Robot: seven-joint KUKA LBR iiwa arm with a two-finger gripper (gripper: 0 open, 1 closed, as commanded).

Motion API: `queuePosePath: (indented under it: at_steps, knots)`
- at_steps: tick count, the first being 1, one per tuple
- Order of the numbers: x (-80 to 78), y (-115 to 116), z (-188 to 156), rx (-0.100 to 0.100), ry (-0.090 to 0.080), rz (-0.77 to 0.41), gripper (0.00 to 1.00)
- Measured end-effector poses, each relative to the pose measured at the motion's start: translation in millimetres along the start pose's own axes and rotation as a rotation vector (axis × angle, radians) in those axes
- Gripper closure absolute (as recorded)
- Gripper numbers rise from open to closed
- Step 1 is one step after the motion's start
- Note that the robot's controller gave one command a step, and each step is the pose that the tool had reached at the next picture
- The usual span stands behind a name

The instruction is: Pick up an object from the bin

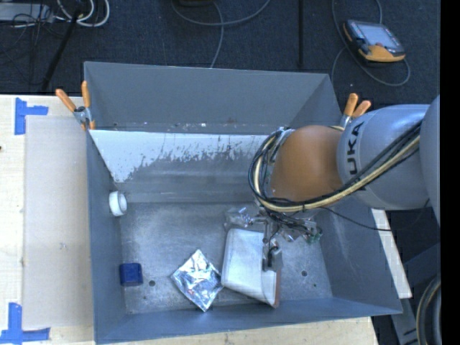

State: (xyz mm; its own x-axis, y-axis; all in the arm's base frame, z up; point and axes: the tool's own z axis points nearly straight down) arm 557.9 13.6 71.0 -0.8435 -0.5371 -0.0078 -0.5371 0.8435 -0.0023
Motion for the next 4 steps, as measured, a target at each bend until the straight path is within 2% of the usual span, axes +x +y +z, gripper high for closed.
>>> queuePosePath:
  at_steps: [1,2,3,4]
  knots:
    - [-29.5,-14,2,-0.004,0.005,-0.403,0.0]
    - [-29.1,-14,1,-0.005,0.004,-0.397,1.0]
    - [-26.1,1,-112,0.0,0.0,-0.452,1.0]
    - [-36.7,3,-260,0.002,-0.002,-0.45,1.0]
